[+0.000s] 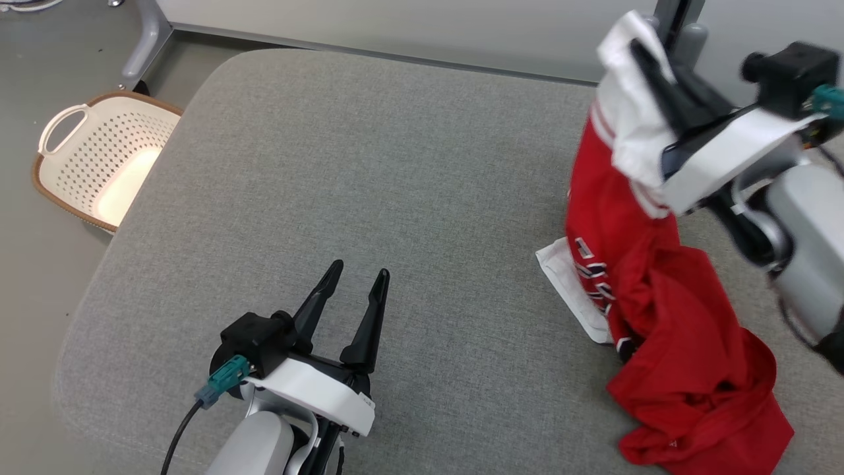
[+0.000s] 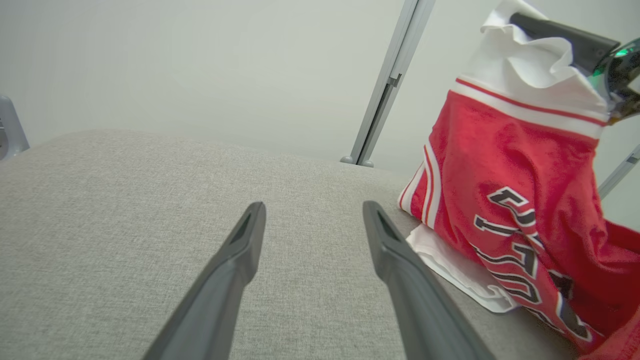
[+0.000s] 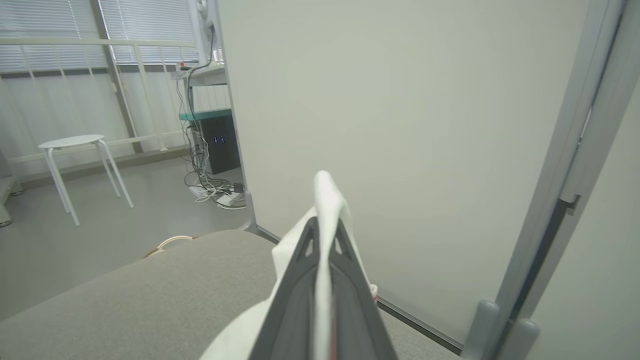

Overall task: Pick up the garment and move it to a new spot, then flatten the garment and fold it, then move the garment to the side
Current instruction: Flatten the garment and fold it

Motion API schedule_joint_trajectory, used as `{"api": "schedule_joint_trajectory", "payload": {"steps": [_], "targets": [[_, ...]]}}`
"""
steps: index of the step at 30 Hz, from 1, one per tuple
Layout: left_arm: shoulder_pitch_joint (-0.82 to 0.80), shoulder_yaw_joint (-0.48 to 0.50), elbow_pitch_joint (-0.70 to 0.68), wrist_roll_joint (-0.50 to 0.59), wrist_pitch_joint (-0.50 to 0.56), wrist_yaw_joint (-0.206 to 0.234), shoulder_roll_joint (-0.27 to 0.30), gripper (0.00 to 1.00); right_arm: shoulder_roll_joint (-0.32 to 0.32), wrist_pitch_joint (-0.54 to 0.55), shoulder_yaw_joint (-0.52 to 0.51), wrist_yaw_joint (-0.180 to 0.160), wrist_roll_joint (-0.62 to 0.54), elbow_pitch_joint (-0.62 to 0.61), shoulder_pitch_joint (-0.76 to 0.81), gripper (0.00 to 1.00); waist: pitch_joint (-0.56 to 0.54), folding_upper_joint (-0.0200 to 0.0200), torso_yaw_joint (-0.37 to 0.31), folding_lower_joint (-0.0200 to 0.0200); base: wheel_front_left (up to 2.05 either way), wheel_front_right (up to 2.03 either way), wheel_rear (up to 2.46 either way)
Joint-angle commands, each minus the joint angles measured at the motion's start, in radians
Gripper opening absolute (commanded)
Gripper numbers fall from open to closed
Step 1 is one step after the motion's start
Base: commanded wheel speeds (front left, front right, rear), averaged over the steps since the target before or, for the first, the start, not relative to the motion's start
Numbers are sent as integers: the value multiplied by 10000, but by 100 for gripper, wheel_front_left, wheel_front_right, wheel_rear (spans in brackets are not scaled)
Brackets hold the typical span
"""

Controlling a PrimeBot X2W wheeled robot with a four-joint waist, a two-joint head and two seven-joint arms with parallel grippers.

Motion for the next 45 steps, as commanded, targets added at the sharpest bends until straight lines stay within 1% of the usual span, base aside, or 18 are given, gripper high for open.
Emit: {"api": "schedule_joint_trajectory", "payload": {"steps": [1,3,6,11,12,13,16,17,18,21,25,29,33,36,40,45], "targets": [[-150,-6,-28,-45,-13,-16,47,100,-346,114,-80,0,-85,263,-262,0,116,0,96,0,0,0,0],[-198,-69,-22,-89,-14,-16,34,100,-897,308,-164,0,-122,777,-523,0,224,0,171,0,0,0,0],[-244,-105,-22,-137,-13,-16,45,100,-1705,551,-155,-2,-525,1649,-998,0,379,0,241,0,0,0,0],[-406,-170,-28,-165,-13,-16,43,100,-2416,753,-353,-2,-1155,3302,-1823,0,653,0,239,0,0,0,0],[-451,-170,-41,-165,-13,-16,41,100,-2491,711,-356,-2,-1421,3623,-2042,44,721,0,223,0,0,0,0],[-488,-189,-48,-176,-13,-16,38,100,-2479,636,-453,-2,-1549,3965,-2250,100,777,0,204,0,0,0,0],[-582,-248,-35,-196,-13,-16,43,100,-2364,398,-711,-2,-2145,4992,-2783,100,931,0,102,0,0,0,0],[-582,-248,-35,-196,-13,-16,43,100,-2364,398,-711,-2,-2145,4992,-2783,100,931,0,102,0,0,0,0],[-637,-256,-29,-190,-13,-16,43,100,-2281,374,-744,-2,-2389,5321,-2926,100,963,0,53,0,0,0,0],[-703,-245,-7,-167,-13,-16,46,100,-1774,552,-769,0,-2875,6203,-3079,100,982,0,-130,0,0,0,0],[-796,-139,7,-64,-14,-16,42,100,-1218,80,-832,-3,-3108,6655,-2925,100,839,0,-454,0,0,0,0],[-754,101,-56,71,-14,-17,52,100,-633,-572,-889,-3,-2999,6633,-2599,100,519,0,-847,0,0,0,0],[-536,417,-150,127,-13,-17,45,100,-270,-979,-953,-3,-2911,6222,-2025,100,43,0,-1265,0,0,0,0],[-322,663,-231,160,-13,-17,45,100,-62,-1098,-1088,-3,-2777,5630,-1419,100,-353,0,-1566,0,0,0,0],[-51,995,-313,213,-13,-17,45,100,-5,-1102,-1704,-3,-2737,4119,-251,100,-790,0,-1921,0,0,0,0],[374,1273,-362,314,-13,-17,48,100,262,-1108,-3101,-2,-3134,2034,1947,100,-1264,0,-2271,0,0,0,0]]}}
